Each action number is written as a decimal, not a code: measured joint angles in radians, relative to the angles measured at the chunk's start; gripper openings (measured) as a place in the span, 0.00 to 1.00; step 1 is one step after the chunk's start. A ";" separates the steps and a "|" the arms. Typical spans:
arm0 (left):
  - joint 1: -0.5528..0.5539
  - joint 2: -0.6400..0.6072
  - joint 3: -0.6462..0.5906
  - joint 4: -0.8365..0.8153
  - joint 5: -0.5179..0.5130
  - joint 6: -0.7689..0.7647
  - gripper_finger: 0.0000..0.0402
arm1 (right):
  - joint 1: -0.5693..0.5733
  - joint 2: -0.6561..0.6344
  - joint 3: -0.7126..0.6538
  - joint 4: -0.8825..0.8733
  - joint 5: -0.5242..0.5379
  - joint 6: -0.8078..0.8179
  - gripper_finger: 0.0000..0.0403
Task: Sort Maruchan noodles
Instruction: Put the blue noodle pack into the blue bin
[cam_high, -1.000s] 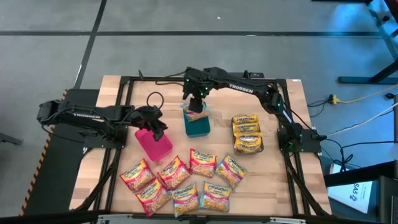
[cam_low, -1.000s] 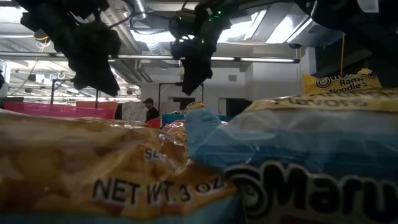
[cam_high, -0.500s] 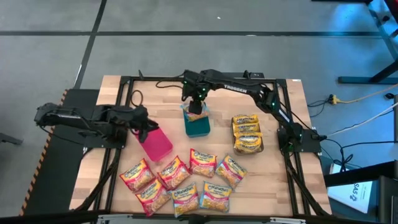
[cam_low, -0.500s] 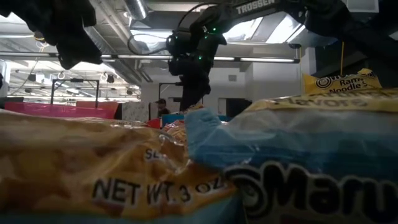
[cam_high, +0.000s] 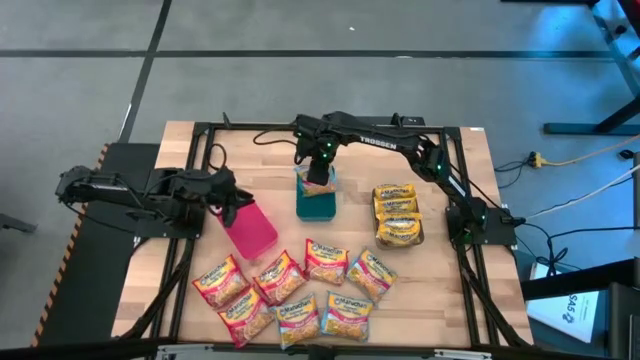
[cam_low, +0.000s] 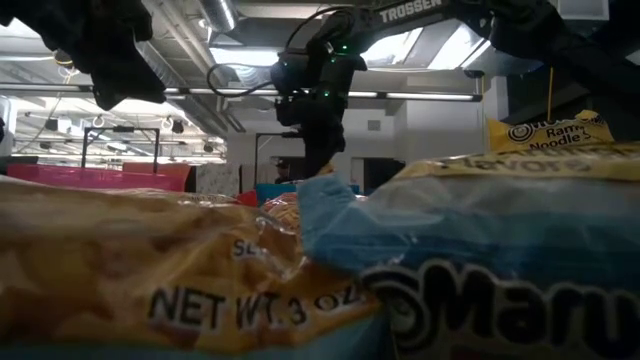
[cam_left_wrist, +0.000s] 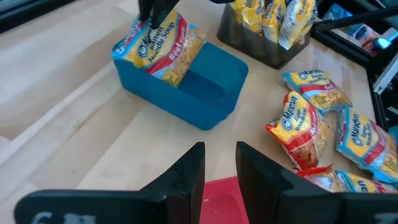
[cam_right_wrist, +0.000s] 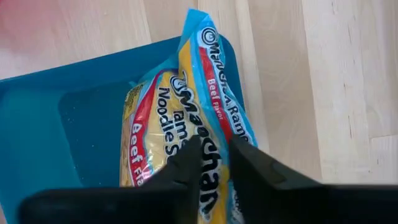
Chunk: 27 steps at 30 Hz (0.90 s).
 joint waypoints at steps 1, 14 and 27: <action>0.000 0.000 0.000 -0.001 -0.004 0.000 0.21 | 0.000 0.000 0.000 0.000 0.000 0.002 0.14; 0.000 0.000 0.000 -0.004 -0.030 -0.001 0.21 | 0.002 -0.005 0.019 -0.045 -0.008 0.007 0.00; 0.000 0.001 0.000 -0.004 -0.057 -0.003 0.21 | 0.008 -0.054 0.089 -0.065 0.015 0.009 0.00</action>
